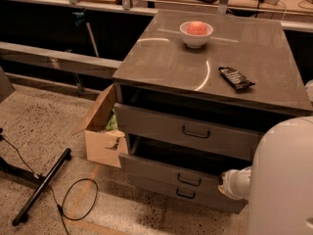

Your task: Open middle drawer

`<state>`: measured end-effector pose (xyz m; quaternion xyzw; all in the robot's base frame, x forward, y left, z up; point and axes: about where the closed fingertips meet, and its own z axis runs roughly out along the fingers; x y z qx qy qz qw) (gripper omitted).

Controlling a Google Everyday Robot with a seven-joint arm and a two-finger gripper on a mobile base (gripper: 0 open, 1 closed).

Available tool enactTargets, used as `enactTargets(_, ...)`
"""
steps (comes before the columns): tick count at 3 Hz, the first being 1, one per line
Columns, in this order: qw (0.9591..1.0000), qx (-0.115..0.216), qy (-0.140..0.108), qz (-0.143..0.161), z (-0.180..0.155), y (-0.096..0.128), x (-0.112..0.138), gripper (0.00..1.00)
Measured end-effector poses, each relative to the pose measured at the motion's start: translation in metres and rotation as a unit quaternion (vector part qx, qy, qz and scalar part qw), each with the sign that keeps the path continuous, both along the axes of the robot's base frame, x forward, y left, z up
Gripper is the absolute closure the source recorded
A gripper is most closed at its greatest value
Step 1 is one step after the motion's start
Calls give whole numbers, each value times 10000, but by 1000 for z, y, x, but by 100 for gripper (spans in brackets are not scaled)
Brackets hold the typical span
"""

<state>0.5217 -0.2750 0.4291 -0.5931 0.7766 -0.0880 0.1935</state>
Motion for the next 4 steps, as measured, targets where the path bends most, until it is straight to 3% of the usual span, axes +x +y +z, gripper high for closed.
enactTargets(1, 10000, 0, 0, 0, 0, 0, 0, 57)
enactTargets(3, 9999, 0, -120, -44, 59, 9, -2, 13)
enactTargets(4, 9995, -81, -320, -12, 86, 5, 7, 11)
